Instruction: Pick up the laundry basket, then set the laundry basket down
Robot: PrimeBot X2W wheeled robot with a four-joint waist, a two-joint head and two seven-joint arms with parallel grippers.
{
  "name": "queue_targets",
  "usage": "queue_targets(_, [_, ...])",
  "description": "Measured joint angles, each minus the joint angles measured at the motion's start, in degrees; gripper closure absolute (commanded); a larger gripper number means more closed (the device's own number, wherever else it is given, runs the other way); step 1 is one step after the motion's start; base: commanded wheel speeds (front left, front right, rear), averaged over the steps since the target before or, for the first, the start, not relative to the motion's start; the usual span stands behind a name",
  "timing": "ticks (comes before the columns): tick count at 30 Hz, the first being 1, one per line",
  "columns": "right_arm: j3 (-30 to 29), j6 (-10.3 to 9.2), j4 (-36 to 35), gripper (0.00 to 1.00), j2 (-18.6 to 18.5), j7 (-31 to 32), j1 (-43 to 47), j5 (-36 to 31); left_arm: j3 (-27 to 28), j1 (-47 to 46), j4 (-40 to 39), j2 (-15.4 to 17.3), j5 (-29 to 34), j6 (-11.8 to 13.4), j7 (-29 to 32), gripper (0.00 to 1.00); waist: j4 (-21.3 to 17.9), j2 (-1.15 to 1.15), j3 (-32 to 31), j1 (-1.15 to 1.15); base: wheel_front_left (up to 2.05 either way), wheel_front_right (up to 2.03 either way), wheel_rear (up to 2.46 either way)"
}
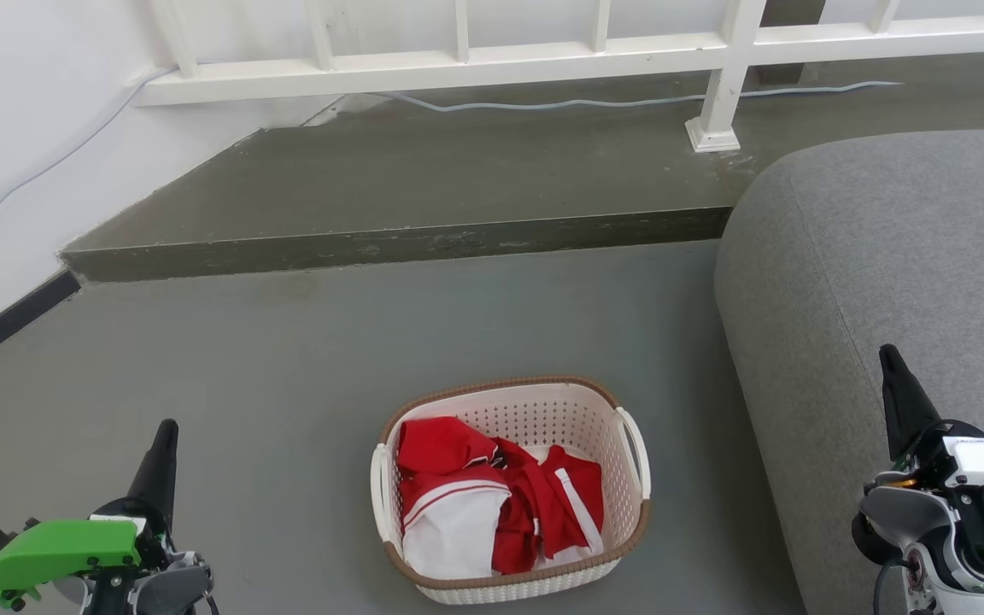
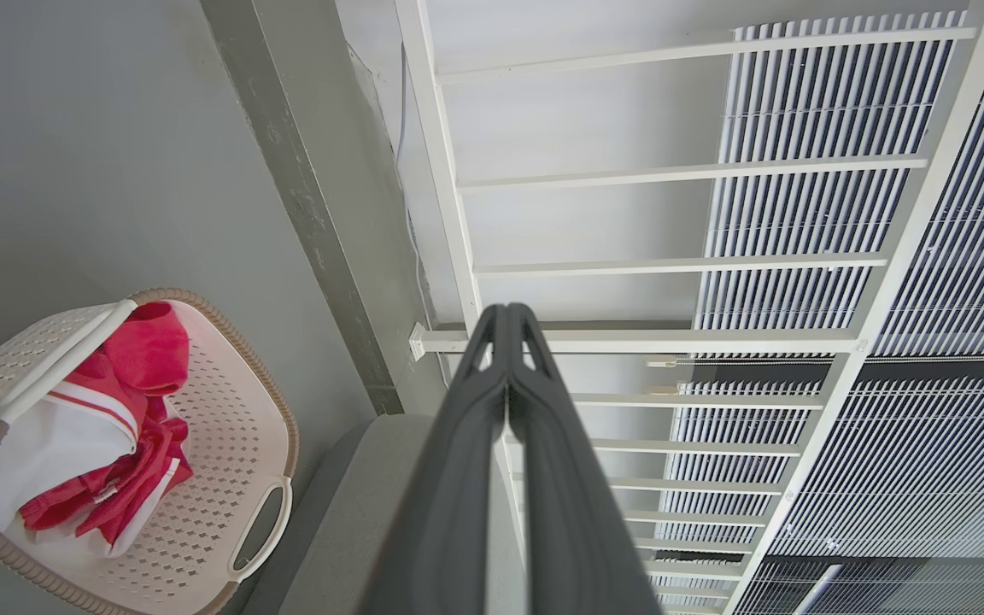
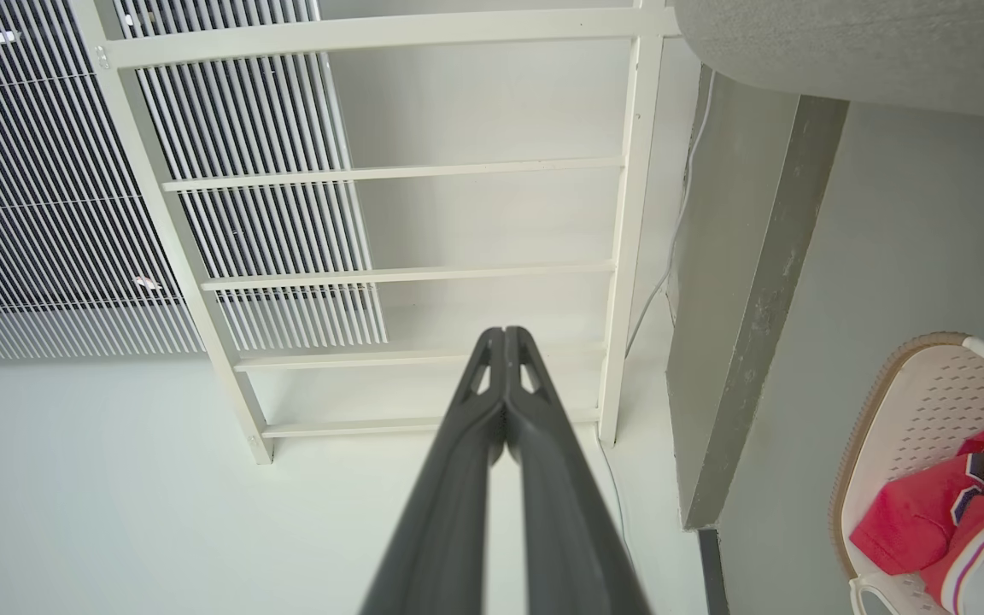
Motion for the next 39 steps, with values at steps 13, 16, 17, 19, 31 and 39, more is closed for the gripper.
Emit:
queue_targets(13, [0.0,0.0,-0.02,1.0,0.0,0.0,0.0,0.0,0.08,-0.01,-0.01,-0.02,0.0,0.0,0.01,1.0,0.0,0.0,0.0,0.0,0.0,0.0,0.0])
queue_targets(16, [0.0,0.0,-0.03,1.0,0.0,0.0,0.0,0.0,0.09,-0.01,-0.01,-0.02,0.0,0.0,0.01,1.0,0.01,0.0,0.0,0.0,0.0,0.0,0.0])
queue_targets(17, [0.0,0.0,-0.03,1.0,0.0,0.0,0.0,0.0,0.09,-0.01,-0.02,-0.02,0.0,0.0,0.01,1.0,0.0,0.0,0.01,0.0,0.0,0.0,0.0])
queue_targets(19, [0.0,0.0,-0.03,1.0,0.0,0.0,0.0,0.0,0.1,-0.01,-0.02,-0.02,0.0,0.0,0.01,1.0,0.0,0.0,0.01,0.0,0.0,0.0,0.0])
queue_targets(31, [0.0,0.0,-0.04,1.0,0.0,0.0,0.0,0.0,0.13,-0.01,-0.07,-0.03,0.0,0.0,0.01,1.0,0.0,0.0,0.01,0.0,0.0,0.0,0.0])
queue_targets(39, [0.0,0.0,-0.05,1.0,0.0,0.0,0.0,0.0,0.16,-0.01,-0.09,-0.05,0.0,0.0,0.02,1.0,0.0,0.0,0.01,0.0,0.0,0.0,0.0])
